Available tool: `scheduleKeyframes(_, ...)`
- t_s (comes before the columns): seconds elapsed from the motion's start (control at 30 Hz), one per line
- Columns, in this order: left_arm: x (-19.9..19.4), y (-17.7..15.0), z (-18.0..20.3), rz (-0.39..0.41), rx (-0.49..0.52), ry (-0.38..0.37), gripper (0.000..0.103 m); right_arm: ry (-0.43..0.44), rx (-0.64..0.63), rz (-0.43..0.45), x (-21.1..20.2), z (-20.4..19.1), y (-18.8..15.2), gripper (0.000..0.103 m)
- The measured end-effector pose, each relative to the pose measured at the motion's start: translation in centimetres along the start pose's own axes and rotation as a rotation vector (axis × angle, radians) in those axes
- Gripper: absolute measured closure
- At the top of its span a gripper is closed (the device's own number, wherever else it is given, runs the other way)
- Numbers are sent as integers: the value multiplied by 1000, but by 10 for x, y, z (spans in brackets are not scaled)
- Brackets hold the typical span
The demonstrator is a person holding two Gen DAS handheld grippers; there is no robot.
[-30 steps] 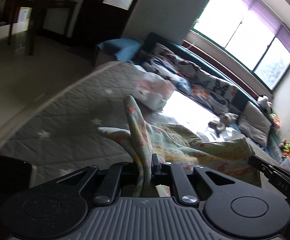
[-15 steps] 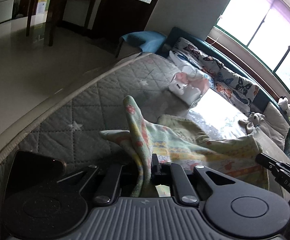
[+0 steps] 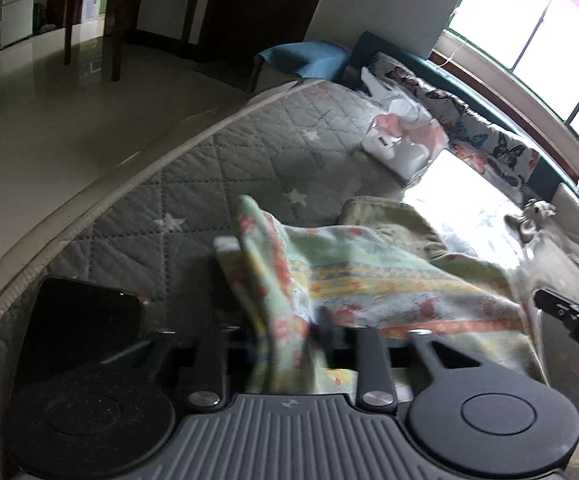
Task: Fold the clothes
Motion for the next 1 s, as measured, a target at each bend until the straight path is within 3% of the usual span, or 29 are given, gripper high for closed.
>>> scheduleKeyframes(0.1, -1, -3, 1, -1, 23, 28, 40, 11, -19, -6, -4, -2, 0, 86)
scheduleKeyframes(0.3, -9, -8, 5, 26, 59, 65, 22, 115, -113, -46, -13, -30, -11, 69)
scheduleKeyframes(0.47, -18, -22, 18, 47, 109, 92, 10, 182, -164, -95, -15, -53, -31, 68)
scheduleKeyframes(0.7, -21, -42, 37, 51, 169, 133, 7, 178, -160, -107, -15, -62, -54, 67)
scheduleKeyframes(0.93, -24, -51, 50, 55, 196, 146, 5, 184, -144, -111, -17, -61, -59, 59)
scheduleKeyframes(1.0, -26, -52, 53, 57, 194, 145, 2, 187, -151, -105, -23, -61, -60, 52)
Point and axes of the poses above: each gripper's, at about its wrist camera, not at the fingertips, and x roughly the way its jaws point, z to its right, y to its top, the point moved 4 cm from there along x, roughly the way its jaws point, and after that the axes turned 4 degrees about x, right-handed, at the moved point
